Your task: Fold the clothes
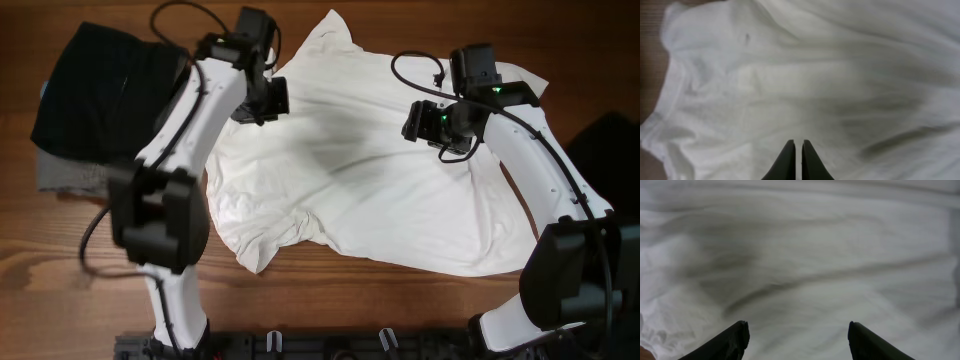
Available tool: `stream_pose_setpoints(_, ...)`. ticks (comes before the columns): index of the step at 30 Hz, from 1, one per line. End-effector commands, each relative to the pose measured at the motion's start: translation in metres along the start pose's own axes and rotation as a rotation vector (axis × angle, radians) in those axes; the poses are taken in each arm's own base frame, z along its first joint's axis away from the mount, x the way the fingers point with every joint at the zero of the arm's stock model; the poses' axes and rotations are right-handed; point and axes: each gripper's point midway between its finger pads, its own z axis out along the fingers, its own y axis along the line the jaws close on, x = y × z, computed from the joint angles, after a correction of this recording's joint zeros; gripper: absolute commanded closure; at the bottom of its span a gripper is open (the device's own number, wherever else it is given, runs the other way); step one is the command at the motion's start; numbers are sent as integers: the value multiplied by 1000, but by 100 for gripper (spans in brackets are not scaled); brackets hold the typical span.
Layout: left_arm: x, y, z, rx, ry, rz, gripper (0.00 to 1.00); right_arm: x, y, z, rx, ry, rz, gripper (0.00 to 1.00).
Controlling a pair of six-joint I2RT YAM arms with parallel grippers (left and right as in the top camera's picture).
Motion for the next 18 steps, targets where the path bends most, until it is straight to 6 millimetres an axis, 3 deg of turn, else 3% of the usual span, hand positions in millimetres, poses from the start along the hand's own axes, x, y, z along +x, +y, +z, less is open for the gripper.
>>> stream_pose_setpoints(1, 3, -5, 53, 35, 72, 17, 96, 2, -7, 5, 30, 9, 18, 32)
stream_pose_setpoints(5, 0, -5, 95, 51, 88, 35, 96, 4, -8, 5, 32, 16, 20, 32)
stream_pose_setpoints(8, -15, 0, 112, 45, 38, 25, 96, 5, -8, 5, 35, 23, 21, 32)
stream_pose_setpoints(12, -47, 31, 120, -72, -88, -30, 96, 8, -10, 5, 39, 36, 24, 32)
stream_pose_setpoints(14, -71, 56, 122, -146, -180, -58, 96, 9, -10, 5, 39, 38, 24, 32)
stream_pose_setpoints(18, -107, 77, 117, -58, -288, -150, 96, 13, -11, 5, 47, 55, 27, 31)
